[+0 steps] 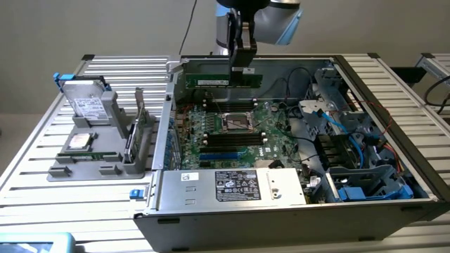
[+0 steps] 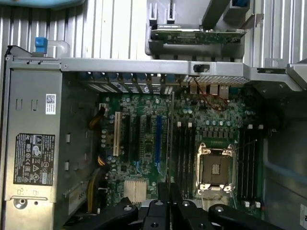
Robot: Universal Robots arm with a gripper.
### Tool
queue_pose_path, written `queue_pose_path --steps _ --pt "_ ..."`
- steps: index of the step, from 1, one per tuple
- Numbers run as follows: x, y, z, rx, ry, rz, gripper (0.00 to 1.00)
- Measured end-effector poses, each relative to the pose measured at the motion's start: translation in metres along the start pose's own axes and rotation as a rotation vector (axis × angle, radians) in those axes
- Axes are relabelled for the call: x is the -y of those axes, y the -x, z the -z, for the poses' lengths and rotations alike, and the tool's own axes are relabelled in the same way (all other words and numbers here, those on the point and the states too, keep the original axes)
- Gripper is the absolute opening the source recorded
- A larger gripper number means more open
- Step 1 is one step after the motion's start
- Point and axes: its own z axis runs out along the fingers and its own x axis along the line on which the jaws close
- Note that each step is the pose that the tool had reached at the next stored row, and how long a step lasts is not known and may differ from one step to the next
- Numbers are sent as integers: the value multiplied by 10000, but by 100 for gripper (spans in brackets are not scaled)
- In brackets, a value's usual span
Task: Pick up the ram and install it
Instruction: 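Pick up the ram and move it above insertion slot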
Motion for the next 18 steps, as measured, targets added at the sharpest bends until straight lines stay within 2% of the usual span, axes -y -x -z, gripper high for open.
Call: queue_pose_path --steps 1,5,10,18 --pt "21 35 -3 -1 -23 1 13" --pt "102 166 -24 -1 -55 -2 13" --pt "170 247 -37 -3 -134 -3 13" --pt "202 402 -64 -3 -145 -3 13"
